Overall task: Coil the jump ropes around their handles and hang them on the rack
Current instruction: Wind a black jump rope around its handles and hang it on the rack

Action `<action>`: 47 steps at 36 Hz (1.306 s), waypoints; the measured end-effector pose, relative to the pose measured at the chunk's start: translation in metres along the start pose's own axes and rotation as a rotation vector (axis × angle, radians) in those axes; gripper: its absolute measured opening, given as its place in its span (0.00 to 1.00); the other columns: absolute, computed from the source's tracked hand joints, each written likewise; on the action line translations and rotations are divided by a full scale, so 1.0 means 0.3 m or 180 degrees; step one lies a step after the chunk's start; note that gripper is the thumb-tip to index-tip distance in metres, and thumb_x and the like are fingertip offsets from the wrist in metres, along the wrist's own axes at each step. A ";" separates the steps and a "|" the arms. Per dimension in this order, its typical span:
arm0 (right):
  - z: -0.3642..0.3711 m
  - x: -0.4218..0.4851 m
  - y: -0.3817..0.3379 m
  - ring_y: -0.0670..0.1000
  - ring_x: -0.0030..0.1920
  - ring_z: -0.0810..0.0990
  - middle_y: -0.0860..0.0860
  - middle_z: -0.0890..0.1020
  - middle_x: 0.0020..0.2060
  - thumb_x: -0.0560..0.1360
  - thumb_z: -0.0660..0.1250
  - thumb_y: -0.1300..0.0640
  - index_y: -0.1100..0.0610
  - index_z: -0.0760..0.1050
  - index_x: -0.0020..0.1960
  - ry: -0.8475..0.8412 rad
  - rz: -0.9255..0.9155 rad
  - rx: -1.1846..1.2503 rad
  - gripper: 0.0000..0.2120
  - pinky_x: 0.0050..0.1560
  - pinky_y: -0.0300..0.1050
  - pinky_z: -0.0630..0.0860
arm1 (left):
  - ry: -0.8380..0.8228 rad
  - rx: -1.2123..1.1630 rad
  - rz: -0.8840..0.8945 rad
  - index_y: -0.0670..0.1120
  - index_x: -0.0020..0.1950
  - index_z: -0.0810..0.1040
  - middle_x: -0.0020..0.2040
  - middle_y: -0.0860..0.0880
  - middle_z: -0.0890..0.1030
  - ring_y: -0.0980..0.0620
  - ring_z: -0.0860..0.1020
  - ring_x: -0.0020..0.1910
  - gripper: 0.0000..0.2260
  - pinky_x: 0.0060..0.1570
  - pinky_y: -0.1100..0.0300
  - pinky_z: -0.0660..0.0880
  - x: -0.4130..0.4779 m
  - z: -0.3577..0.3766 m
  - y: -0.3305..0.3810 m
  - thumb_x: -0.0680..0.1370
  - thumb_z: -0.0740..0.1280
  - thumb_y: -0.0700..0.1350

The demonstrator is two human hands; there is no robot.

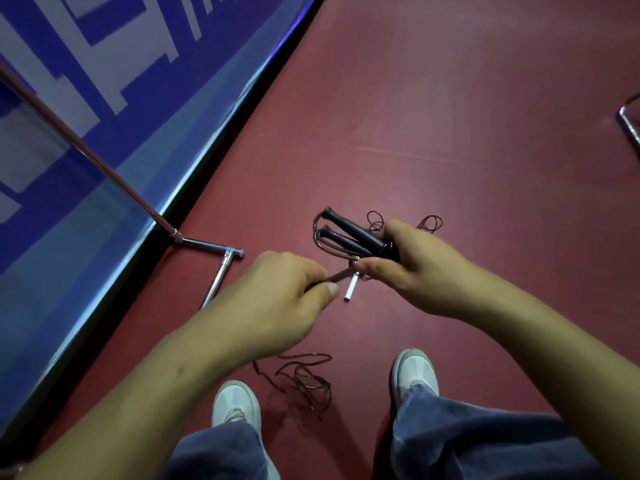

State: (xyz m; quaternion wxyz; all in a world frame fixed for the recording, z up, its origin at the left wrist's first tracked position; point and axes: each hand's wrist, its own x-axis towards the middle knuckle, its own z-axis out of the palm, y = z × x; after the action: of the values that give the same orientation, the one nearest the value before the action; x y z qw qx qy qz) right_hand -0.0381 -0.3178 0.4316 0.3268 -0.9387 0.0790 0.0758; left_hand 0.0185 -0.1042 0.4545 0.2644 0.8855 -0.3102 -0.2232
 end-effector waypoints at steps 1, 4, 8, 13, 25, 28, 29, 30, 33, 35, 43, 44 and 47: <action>0.006 0.001 -0.005 0.47 0.36 0.72 0.48 0.76 0.38 0.79 0.68 0.41 0.54 0.69 0.51 -0.0040 0.0009 -0.0031 0.17 0.34 0.45 0.66 | 0.0009 0.0274 0.0120 0.48 0.40 0.79 0.30 0.47 0.75 0.49 0.72 0.28 0.13 0.31 0.54 0.69 -0.008 0.002 0.003 0.81 0.65 0.52; 0.023 0.004 -0.009 0.49 0.36 0.73 0.49 0.76 0.38 0.79 0.67 0.41 0.55 0.69 0.50 -0.0386 0.0002 -0.0242 0.18 0.34 0.46 0.67 | 0.0197 0.0882 0.0481 0.49 0.42 0.79 0.30 0.50 0.74 0.47 0.74 0.30 0.12 0.31 0.53 0.72 -0.014 -0.010 0.006 0.81 0.64 0.53; 0.040 -0.016 -0.030 0.52 0.41 0.76 0.52 0.78 0.42 0.78 0.67 0.38 0.54 0.69 0.52 -0.0989 -0.0076 -0.0455 0.20 0.41 0.50 0.72 | 0.0580 0.0955 0.0995 0.51 0.44 0.85 0.31 0.53 0.78 0.51 0.77 0.32 0.08 0.34 0.54 0.76 0.006 -0.059 -0.025 0.76 0.72 0.54; 0.090 -0.056 -0.086 0.51 0.42 0.75 0.46 0.76 0.42 0.78 0.69 0.40 0.48 0.66 0.49 -0.1315 -0.0579 -0.0892 0.16 0.40 0.50 0.73 | 0.0612 0.0504 0.0977 0.50 0.36 0.83 0.30 0.54 0.80 0.56 0.78 0.30 0.13 0.30 0.53 0.77 0.026 -0.090 -0.039 0.67 0.80 0.57; 0.026 -0.071 -0.109 0.43 0.30 0.68 0.46 0.70 0.28 0.69 0.79 0.58 0.52 0.67 0.35 -0.0446 -0.0981 0.0711 0.19 0.32 0.43 0.68 | -0.0009 -0.2023 0.0321 0.48 0.34 0.84 0.30 0.49 0.80 0.57 0.75 0.29 0.07 0.31 0.68 0.70 0.047 -0.067 -0.114 0.70 0.79 0.44; 0.012 -0.061 -0.098 0.46 0.30 0.68 0.47 0.71 0.29 0.68 0.81 0.56 0.57 0.72 0.39 -0.0089 -0.0599 0.1104 0.17 0.32 0.46 0.68 | -0.0029 -0.2029 0.0223 0.42 0.39 0.81 0.31 0.45 0.75 0.52 0.70 0.30 0.10 0.31 0.63 0.66 0.050 -0.016 -0.098 0.80 0.70 0.40; 0.012 -0.056 -0.099 0.46 0.30 0.68 0.48 0.72 0.29 0.68 0.81 0.54 0.59 0.73 0.41 0.0058 -0.0490 0.1160 0.17 0.33 0.46 0.68 | -0.0067 -0.2182 0.0117 0.40 0.41 0.81 0.31 0.44 0.74 0.50 0.69 0.30 0.13 0.31 0.60 0.66 0.050 0.002 -0.089 0.83 0.66 0.43; 0.017 -0.047 -0.093 0.46 0.30 0.70 0.47 0.74 0.29 0.68 0.82 0.53 0.58 0.74 0.43 0.0215 -0.0404 0.1270 0.17 0.34 0.46 0.70 | -0.0108 -0.2271 0.0018 0.40 0.42 0.80 0.31 0.43 0.74 0.49 0.68 0.30 0.17 0.31 0.59 0.65 0.050 0.018 -0.081 0.84 0.63 0.49; 0.026 -0.036 -0.092 0.46 0.34 0.81 0.47 0.85 0.34 0.70 0.81 0.56 0.50 0.75 0.55 0.0373 -0.0280 0.1718 0.19 0.42 0.46 0.79 | -0.0292 -0.2360 -0.0121 0.43 0.42 0.82 0.30 0.43 0.73 0.49 0.66 0.29 0.20 0.30 0.58 0.66 0.054 0.057 -0.042 0.86 0.59 0.52; 0.034 -0.033 -0.091 0.49 0.37 0.84 0.52 0.86 0.38 0.72 0.79 0.59 0.48 0.75 0.62 0.0425 -0.0371 0.1865 0.22 0.46 0.45 0.81 | -0.0376 -0.2483 -0.0164 0.41 0.44 0.82 0.29 0.43 0.74 0.48 0.65 0.29 0.20 0.30 0.57 0.65 0.055 0.068 -0.029 0.86 0.58 0.49; 0.013 0.021 0.010 0.57 0.44 0.81 0.53 0.83 0.43 0.73 0.76 0.43 0.52 0.75 0.50 0.0387 0.0289 0.0775 0.16 0.47 0.56 0.78 | -0.0484 -0.0967 -0.0102 0.49 0.45 0.83 0.31 0.49 0.76 0.52 0.72 0.31 0.09 0.36 0.45 0.75 0.051 0.037 -0.061 0.81 0.65 0.49; 0.011 0.023 0.023 0.55 0.43 0.80 0.52 0.82 0.42 0.73 0.75 0.42 0.52 0.75 0.50 0.0254 0.0353 0.0588 0.17 0.45 0.55 0.77 | -0.0439 -0.0652 -0.0060 0.49 0.43 0.82 0.31 0.48 0.75 0.51 0.71 0.31 0.10 0.37 0.44 0.76 0.052 0.032 -0.063 0.80 0.66 0.51; 0.006 0.018 0.041 0.50 0.39 0.76 0.49 0.78 0.40 0.73 0.75 0.42 0.50 0.71 0.46 -0.0200 0.0401 0.0078 0.17 0.40 0.50 0.72 | -0.0215 0.0031 0.0059 0.50 0.42 0.83 0.31 0.46 0.78 0.47 0.72 0.29 0.11 0.33 0.50 0.73 0.053 0.011 -0.058 0.80 0.68 0.54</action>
State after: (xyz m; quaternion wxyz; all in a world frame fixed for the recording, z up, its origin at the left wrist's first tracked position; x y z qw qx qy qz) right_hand -0.0355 -0.3266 0.4218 0.3352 -0.9250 0.1286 0.1246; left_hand 0.0353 -0.1044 0.4377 0.2516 0.8758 -0.3282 -0.2489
